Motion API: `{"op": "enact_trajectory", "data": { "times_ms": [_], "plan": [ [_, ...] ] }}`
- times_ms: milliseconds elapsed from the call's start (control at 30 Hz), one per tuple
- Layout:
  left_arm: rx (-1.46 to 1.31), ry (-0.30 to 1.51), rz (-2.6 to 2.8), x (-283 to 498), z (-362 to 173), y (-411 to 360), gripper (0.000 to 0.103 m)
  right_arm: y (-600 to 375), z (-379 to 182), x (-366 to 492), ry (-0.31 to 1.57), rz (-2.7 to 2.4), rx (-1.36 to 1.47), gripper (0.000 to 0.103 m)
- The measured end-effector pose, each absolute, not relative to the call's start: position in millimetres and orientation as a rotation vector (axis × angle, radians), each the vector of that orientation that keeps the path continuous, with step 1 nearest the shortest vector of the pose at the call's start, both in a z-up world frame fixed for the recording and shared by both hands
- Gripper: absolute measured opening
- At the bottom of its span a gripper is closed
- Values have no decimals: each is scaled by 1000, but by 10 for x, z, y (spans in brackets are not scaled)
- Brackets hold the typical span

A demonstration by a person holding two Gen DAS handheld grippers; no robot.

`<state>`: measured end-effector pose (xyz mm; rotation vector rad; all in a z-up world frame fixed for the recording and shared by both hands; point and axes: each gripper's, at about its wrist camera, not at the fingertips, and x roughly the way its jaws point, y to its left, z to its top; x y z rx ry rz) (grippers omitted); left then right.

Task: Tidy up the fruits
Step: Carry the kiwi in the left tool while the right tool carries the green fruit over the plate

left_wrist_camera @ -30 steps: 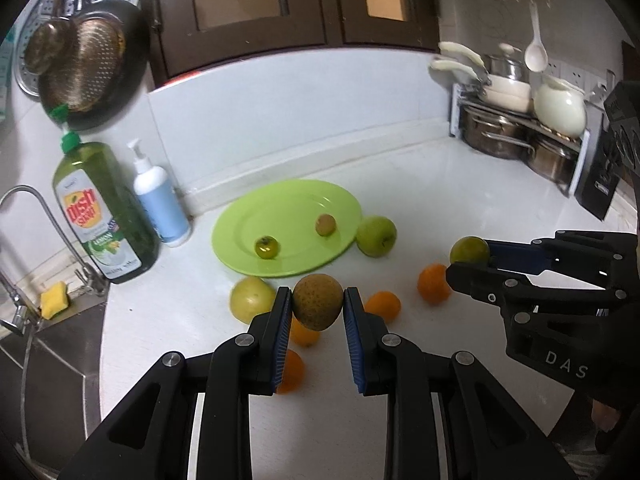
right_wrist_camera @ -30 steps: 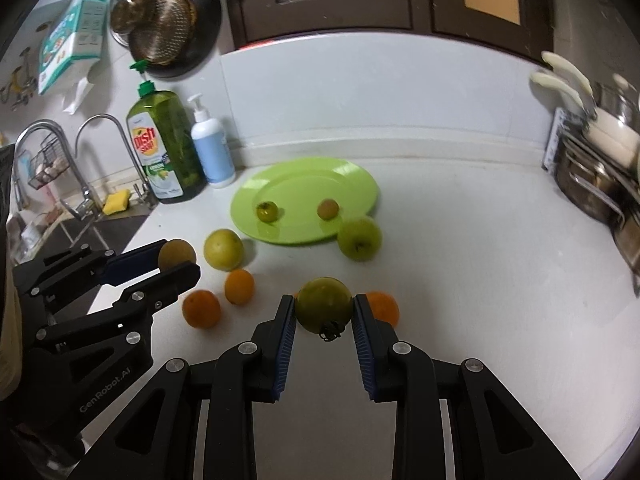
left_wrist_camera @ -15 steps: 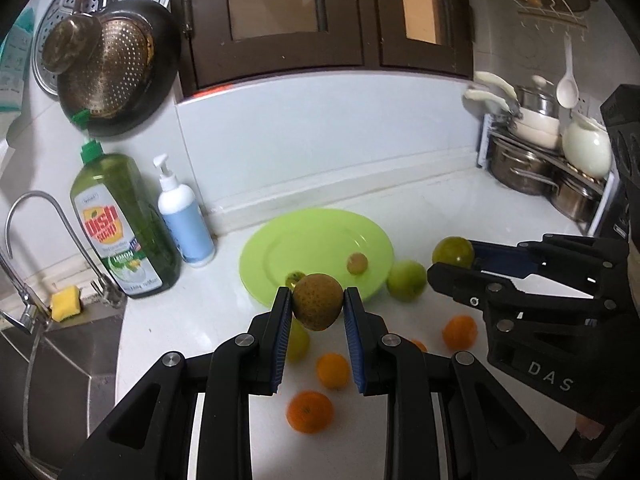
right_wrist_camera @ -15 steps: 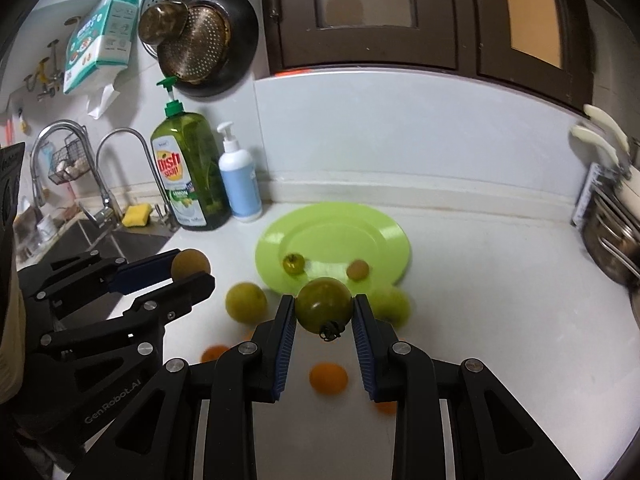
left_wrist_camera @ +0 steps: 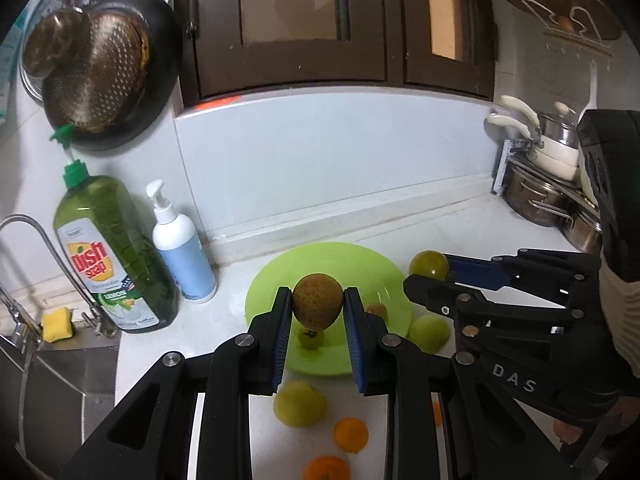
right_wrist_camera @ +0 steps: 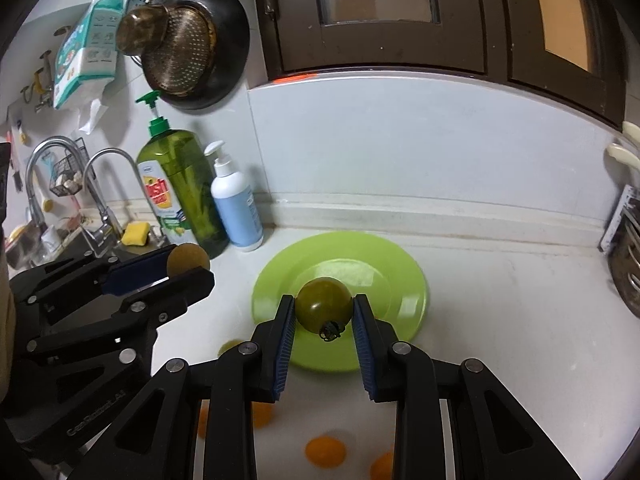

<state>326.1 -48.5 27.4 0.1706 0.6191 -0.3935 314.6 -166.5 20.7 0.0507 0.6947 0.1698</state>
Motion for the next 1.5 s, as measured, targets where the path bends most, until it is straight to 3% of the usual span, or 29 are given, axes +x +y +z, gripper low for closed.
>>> {"op": "enact_trajectory", "data": {
  "times_ms": [767, 1500],
  "plan": [
    [171, 853, -404, 4341, -396, -609, 26, -1855, -432, 4341, 925, 119, 94, 30],
    [187, 967, -403, 4750, -812, -646, 26, -1860, -789, 4687, 1060, 108, 111, 30]
  ]
}}
